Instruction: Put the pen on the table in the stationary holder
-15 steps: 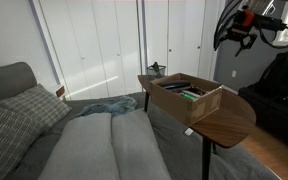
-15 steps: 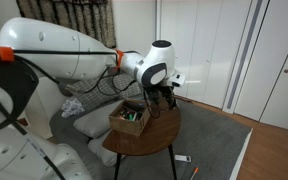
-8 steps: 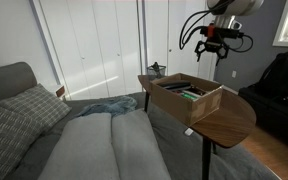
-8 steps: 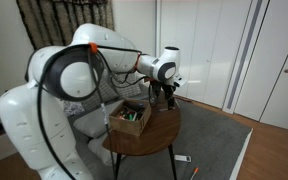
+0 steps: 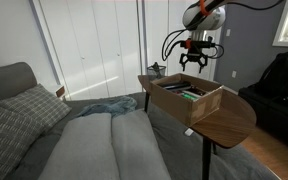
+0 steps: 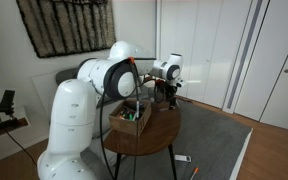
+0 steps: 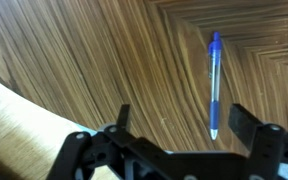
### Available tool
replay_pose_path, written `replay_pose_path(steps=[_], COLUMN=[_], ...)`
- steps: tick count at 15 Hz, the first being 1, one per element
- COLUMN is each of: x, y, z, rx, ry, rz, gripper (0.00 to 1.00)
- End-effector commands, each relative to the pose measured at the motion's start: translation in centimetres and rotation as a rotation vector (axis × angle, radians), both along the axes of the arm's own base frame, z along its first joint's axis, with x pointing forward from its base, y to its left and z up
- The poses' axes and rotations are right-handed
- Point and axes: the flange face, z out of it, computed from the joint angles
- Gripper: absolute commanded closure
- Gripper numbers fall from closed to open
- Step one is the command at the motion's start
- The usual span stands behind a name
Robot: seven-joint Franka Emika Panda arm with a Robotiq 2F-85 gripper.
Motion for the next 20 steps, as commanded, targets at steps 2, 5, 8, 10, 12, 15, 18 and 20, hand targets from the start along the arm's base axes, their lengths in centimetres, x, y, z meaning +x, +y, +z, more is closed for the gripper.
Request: replay_pose_path(steps=[2, 5, 8, 10, 12, 15, 18, 20], x=[1.0, 2.4, 4.3, 5.2, 5.8, 6.4, 6.6, 6.6], y=[-0.2, 0.3, 1.3, 2.1, 2.8, 3.3, 3.4, 3.3], z=[0.1, -1.0, -3.6, -5.0, -5.9, -6.2, -6.2, -6.4], rx=[0.001, -0.006, 0.012, 0.004, -0.001, -0.013, -0.026, -0.026], ry=[0.003, -0.021, -0.087, -0.118, -0.134, -0.147, -0.124, -0.101], rz=[-0.001, -0.022, -0.005, 0.003, 0.013, 0.025, 0.029, 0.029], gripper=[0.00, 0.00, 0.00, 0.00, 0.07, 0.38, 0.59, 0.74])
